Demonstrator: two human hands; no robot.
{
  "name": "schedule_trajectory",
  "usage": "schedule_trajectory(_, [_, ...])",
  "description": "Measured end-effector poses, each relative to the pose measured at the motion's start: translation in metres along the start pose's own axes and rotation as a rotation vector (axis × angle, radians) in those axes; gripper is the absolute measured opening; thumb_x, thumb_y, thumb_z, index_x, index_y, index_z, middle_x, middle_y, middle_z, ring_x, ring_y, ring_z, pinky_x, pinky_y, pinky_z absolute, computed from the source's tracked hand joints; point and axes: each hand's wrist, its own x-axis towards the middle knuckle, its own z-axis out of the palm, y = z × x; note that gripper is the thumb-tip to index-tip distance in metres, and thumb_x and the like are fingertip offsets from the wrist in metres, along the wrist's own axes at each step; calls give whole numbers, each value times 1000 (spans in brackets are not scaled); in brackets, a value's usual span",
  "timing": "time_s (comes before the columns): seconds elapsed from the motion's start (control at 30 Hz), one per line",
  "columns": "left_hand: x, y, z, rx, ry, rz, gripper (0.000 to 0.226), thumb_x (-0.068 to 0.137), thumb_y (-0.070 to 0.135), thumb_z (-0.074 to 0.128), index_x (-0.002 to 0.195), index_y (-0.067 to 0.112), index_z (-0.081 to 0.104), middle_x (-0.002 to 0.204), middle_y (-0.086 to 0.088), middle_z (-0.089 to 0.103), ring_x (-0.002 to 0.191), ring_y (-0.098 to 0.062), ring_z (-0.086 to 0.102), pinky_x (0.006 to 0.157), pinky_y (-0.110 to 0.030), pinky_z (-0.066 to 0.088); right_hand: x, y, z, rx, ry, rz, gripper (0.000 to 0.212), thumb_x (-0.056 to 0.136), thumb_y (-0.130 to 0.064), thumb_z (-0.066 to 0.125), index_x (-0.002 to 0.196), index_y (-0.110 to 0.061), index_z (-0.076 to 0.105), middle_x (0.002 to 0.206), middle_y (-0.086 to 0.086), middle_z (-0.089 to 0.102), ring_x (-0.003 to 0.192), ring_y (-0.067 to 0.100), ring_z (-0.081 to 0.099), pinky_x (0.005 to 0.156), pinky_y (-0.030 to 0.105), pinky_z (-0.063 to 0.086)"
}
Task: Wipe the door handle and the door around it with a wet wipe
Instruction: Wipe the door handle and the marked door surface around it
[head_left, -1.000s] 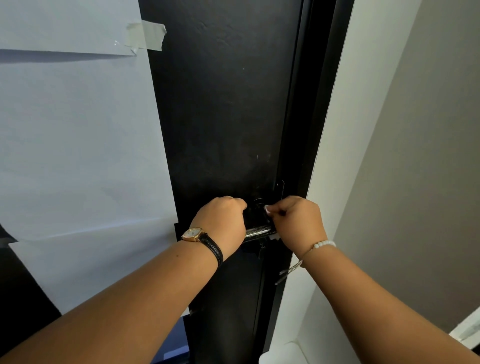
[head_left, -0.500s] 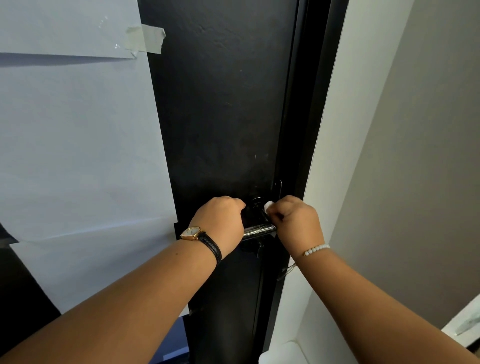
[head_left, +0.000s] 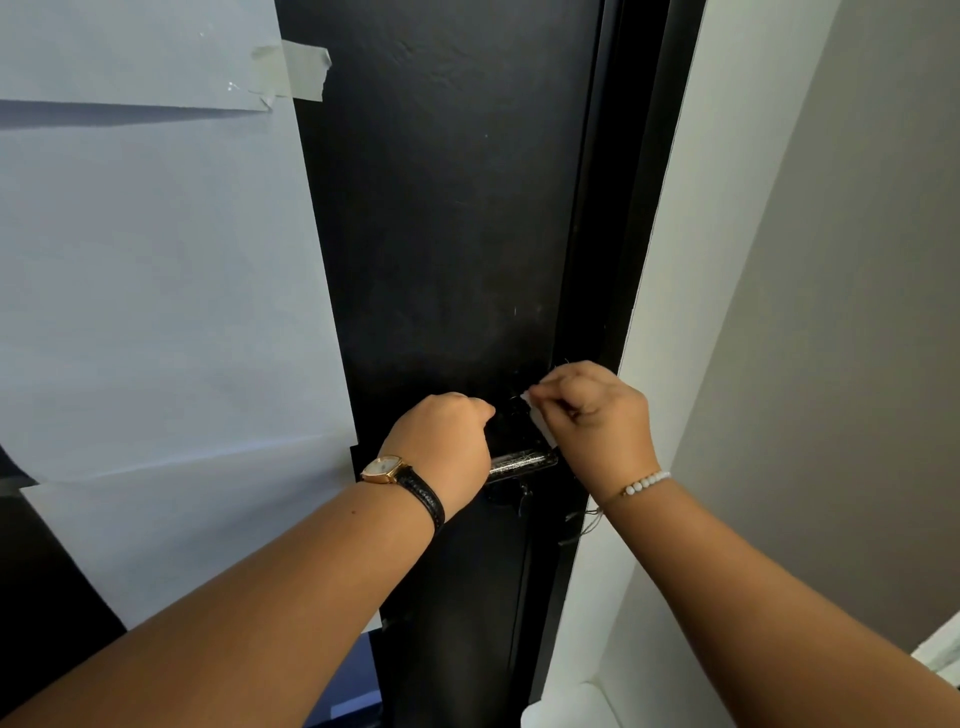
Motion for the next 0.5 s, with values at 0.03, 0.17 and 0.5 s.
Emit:
schedule_trajectory(0.03, [0,0,-1,5,4,4,44,85,-3,48,124,15,59,120,-8,63,108,-24,60,93,-40,52,2,-2,2,12,-9,7,6,69,-1,76,72,-6,73,79,9,70,72,11,61,68,4,46])
schedule_trajectory(0.17, [0,1,-1,24,2,10,42,85,-3,48,121,13,61,117,-8,65,106,-25,61,91,-40,53,1,-3,9,-79,-90,100,4,73,-3,73,77,-4,73,86,11,66,75,19,61,68,16,44])
schedule_trajectory(0.5, [1,2,0,30,15,-3,39,86,-2,46,118,13,62,116,-7,65,104,-24,62,90,-40,54,9,-18,9,-213,-190,78,14,77,2,63,83,-6,73,90,15,70,78,34,65,70,38,56])
